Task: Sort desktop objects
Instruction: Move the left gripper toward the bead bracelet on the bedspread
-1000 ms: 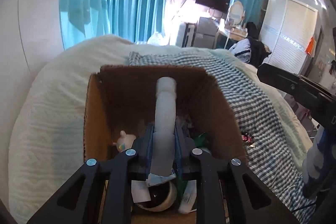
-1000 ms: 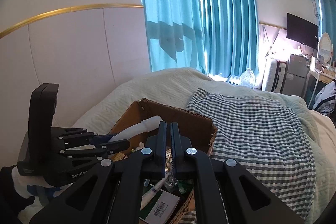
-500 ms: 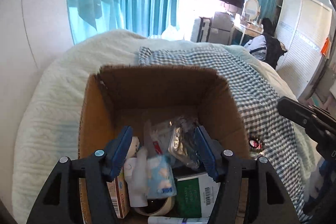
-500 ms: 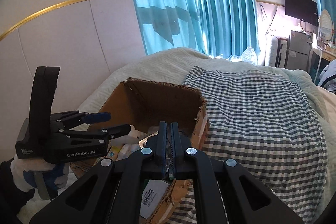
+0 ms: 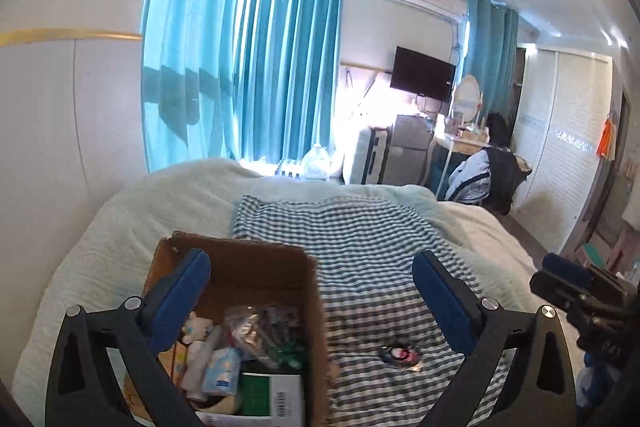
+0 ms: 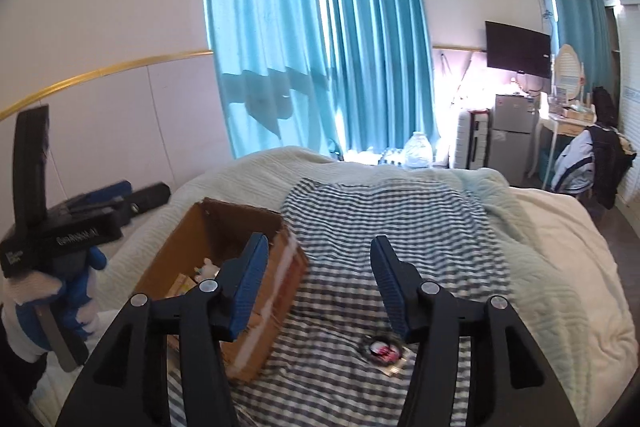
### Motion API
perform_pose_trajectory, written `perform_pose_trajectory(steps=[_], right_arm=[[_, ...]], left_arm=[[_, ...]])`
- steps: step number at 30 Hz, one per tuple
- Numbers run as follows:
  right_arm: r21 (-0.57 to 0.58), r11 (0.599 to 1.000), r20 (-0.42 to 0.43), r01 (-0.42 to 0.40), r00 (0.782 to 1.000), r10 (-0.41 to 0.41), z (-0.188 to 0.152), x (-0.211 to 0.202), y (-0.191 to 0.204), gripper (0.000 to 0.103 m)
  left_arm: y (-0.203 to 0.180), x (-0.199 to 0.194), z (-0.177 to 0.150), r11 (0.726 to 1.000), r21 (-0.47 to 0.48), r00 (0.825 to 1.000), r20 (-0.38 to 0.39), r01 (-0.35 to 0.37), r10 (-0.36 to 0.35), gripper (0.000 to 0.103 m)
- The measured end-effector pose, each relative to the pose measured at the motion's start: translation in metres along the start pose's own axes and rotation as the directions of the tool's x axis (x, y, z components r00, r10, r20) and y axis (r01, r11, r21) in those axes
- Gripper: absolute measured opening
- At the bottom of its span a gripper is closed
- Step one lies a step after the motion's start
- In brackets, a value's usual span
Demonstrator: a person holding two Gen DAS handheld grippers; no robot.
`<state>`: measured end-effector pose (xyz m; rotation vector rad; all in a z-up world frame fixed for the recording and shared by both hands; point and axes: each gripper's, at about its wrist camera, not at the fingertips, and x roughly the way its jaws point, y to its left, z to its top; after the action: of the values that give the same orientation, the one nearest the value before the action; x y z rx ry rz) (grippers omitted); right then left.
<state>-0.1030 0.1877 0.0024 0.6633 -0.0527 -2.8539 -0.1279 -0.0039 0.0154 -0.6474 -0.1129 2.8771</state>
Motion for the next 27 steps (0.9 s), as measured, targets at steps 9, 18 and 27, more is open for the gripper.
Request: perform_pose_trajectory(steps=[9, 18, 27], right_arm=[[0.042, 0.998, 0.040, 0.039, 0.998, -0.040, -0.006, -0.039, -0.047, 0.099], [0.150, 0.982, 0.024, 0.118, 0.992, -0.123, -0.041, -0.033, -0.114, 0.103], [0.127, 0.989, -0.073, 0.079, 0.995, -0.070, -0.068, 0.015, -0.139, 0.102]], left_arm=[[-0.059, -0.003, 0.002, 1.000, -0.023, 1.000, 0.000, 0.017, -0.017, 0.103], [-0.095, 0.055, -0.049, 1.000, 0.011, 0.995, -0.098, -0.011, 0.012, 0.103], [-0.133, 0.130, -0.115, 0.995, 0.077, 0.959, -0.281, 0.064, -0.040, 0.103]])
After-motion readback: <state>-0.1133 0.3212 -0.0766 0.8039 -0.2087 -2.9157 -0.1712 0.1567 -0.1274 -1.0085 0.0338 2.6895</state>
